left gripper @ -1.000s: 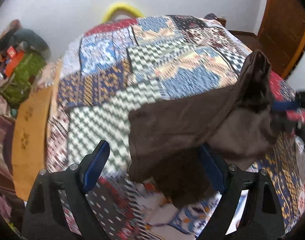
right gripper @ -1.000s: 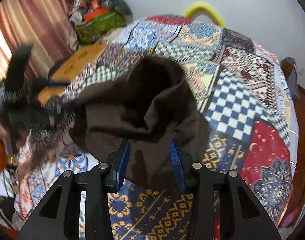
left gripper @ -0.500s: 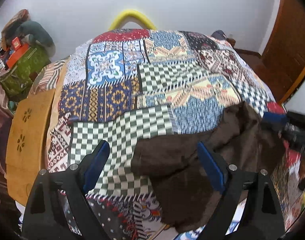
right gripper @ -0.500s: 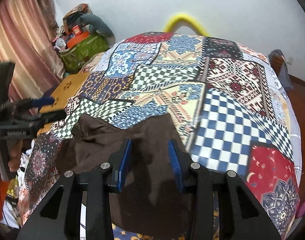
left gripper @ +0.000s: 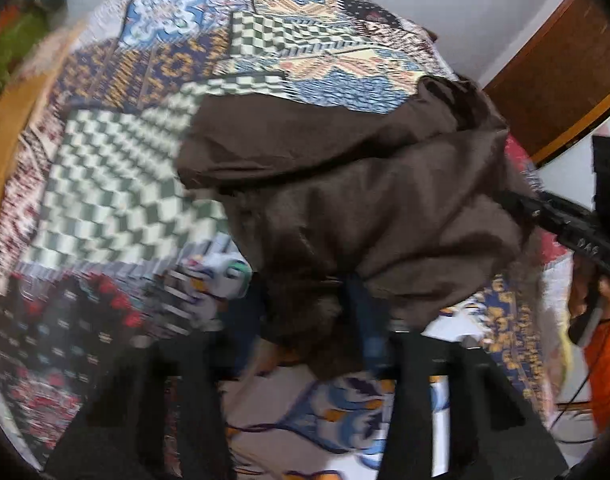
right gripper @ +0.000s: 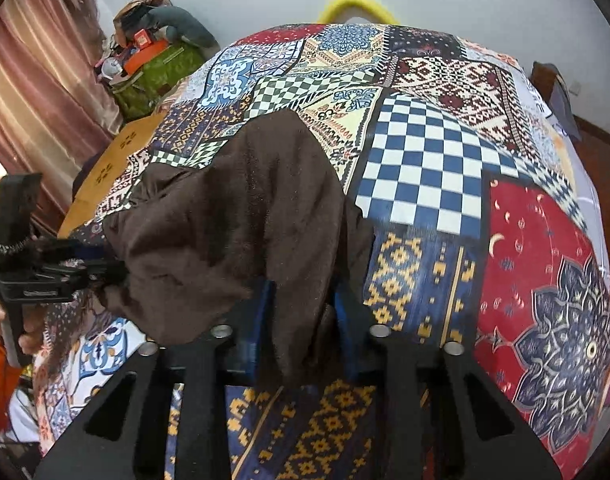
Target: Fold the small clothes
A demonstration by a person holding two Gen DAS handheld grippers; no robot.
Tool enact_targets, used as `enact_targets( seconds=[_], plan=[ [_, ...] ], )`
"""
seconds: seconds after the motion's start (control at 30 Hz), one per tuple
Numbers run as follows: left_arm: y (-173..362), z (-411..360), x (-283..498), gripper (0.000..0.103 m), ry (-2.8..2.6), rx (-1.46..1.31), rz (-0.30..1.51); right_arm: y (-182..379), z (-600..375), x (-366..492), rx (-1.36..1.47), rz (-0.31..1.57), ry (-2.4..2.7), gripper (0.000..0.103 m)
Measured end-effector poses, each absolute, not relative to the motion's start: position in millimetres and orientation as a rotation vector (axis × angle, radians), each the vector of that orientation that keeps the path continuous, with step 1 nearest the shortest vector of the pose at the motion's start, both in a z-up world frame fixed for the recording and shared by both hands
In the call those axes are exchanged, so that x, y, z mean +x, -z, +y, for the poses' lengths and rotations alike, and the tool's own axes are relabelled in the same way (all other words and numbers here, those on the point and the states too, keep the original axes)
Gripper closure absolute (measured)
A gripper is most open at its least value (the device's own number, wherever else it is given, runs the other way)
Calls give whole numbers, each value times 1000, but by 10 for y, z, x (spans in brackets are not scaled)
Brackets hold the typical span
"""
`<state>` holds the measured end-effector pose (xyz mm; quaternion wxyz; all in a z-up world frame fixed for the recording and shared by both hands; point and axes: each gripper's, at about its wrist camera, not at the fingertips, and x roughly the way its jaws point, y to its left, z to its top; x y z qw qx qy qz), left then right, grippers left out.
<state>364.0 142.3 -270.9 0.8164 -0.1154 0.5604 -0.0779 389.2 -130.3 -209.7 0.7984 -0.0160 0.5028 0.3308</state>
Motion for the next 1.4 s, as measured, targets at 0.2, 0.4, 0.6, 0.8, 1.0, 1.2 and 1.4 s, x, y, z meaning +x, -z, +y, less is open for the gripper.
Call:
enact_targets(
  seconds=[0.2,0.4,0.6,0.8,1.0,1.2,1.4],
  plan=[
    [2661,1340,3460,89,204,-273,1194,2032,-1411,3654,-44,1087,-726,88],
    [2459,1239,2996,91,262,-288,1199,2045,-1579,3272,-30,1155,-766,91],
    [2318,1203,2742,86,222,-182,1179,2056,-1690,2983,-66,1159,-757,86],
    [2190,1397,2917,58,64,-82,1097,1741,-1663,3051,-80,1030,-718,81],
    [2519,1471,3252,54,10,81,1137,1785,-1411,3123,-82,1001,-775,72],
    [2730,1359,3417,54,53,154,1154,2263,-1218,3058,-160,1083,-798,70],
    [2511,1396,3713,54,111,52,1123,2289,-1288,3042,-133,1090,-826,69]
  ],
)
